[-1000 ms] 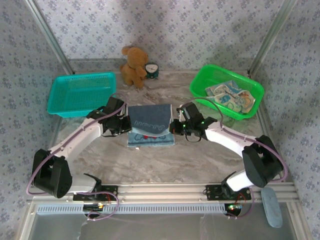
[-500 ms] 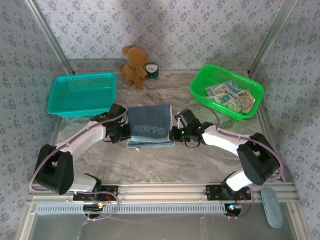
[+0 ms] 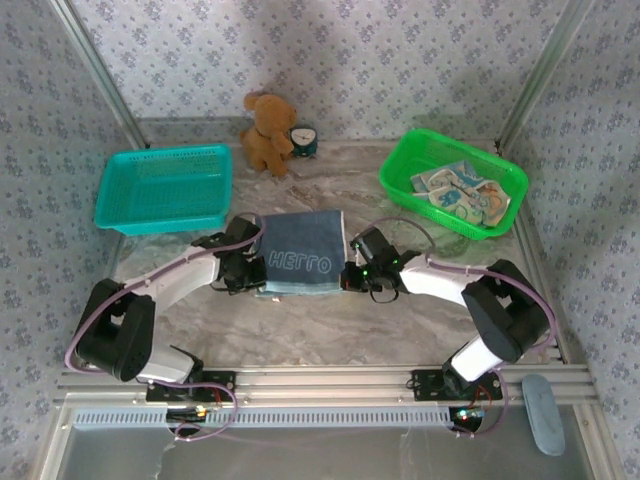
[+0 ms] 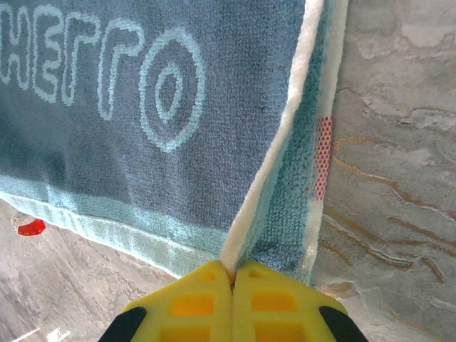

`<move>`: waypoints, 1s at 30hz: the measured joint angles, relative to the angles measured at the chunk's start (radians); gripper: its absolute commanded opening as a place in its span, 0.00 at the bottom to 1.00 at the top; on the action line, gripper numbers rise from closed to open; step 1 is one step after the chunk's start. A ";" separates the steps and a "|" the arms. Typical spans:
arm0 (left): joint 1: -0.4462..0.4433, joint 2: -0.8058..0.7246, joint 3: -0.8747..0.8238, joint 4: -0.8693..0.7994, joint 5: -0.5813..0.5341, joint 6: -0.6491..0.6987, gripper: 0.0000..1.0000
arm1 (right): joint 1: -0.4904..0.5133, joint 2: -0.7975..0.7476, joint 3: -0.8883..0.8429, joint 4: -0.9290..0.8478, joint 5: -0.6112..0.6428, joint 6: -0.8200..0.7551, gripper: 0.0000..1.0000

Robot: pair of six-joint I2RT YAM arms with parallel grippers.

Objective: Fold and stack the towels

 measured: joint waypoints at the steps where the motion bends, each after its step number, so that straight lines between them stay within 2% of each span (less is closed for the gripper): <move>1: 0.000 0.003 -0.003 0.000 0.000 0.000 0.00 | 0.001 0.002 -0.001 0.001 0.000 0.000 0.05; 3: 0.000 0.006 -0.005 0.000 0.000 0.000 0.00 | 0.002 0.002 -0.002 0.002 0.003 0.000 0.13; 5: 0.000 0.006 -0.005 0.000 -0.001 0.000 0.06 | 0.003 0.002 -0.004 0.002 0.006 0.006 0.28; 7: 0.000 0.006 -0.005 -0.004 -0.002 0.003 0.26 | 0.005 0.002 -0.005 0.000 0.009 0.007 0.37; 8: 0.000 0.005 -0.004 -0.008 -0.002 0.005 0.32 | 0.007 0.000 -0.005 -0.003 0.014 0.005 0.41; 14: 0.000 -0.022 0.009 -0.072 -0.022 0.006 0.43 | 0.010 -0.051 -0.005 -0.061 0.052 -0.009 0.43; 18: 0.000 -0.045 0.050 -0.117 -0.042 0.011 0.40 | 0.010 -0.079 0.003 -0.096 0.080 -0.018 0.41; 25: 0.000 -0.001 0.174 -0.130 -0.039 0.041 0.17 | 0.016 -0.070 0.080 -0.141 0.109 -0.072 0.20; 30: 0.000 0.067 0.185 -0.104 -0.019 0.046 0.12 | 0.044 -0.032 0.123 -0.137 0.110 -0.093 0.14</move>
